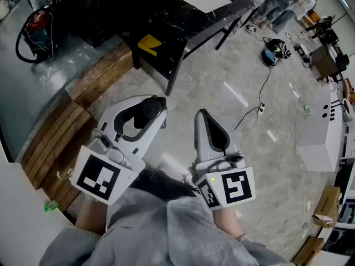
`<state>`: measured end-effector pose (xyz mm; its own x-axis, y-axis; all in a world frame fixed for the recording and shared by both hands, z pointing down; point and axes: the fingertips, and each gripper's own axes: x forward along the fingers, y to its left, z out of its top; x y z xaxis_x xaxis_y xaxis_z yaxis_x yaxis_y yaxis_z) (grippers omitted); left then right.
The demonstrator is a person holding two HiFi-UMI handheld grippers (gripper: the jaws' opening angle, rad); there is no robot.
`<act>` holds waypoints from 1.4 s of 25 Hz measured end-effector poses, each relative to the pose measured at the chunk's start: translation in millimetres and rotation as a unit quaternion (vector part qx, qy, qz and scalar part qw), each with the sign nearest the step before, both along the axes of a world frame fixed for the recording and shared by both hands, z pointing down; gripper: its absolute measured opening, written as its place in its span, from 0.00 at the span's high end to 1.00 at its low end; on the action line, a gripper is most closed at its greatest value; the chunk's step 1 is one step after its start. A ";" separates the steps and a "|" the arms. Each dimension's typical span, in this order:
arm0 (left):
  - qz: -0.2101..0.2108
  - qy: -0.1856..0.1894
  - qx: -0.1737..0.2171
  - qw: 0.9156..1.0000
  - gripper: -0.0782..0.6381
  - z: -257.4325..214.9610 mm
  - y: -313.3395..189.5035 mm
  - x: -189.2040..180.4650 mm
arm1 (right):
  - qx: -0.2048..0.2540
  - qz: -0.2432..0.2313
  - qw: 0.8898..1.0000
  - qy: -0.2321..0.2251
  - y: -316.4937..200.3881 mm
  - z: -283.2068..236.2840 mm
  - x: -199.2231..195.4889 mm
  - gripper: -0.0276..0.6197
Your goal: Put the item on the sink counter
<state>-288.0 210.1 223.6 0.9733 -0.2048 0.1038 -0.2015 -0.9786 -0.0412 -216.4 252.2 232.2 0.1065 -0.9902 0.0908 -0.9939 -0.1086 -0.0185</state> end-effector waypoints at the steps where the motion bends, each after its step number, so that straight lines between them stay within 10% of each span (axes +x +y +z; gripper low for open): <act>1: 0.001 -0.001 0.005 1.000 0.76 0.2 1.1 0.9 | 0.000 -0.002 1.000 0.000 0.1 0.7 0.5 0.96; 35: -0.016 0.005 -0.011 1.000 0.76 -1.8 45.6 47.6 | 0.017 -0.002 1.000 -0.011 50.3 2.8 57.2 0.96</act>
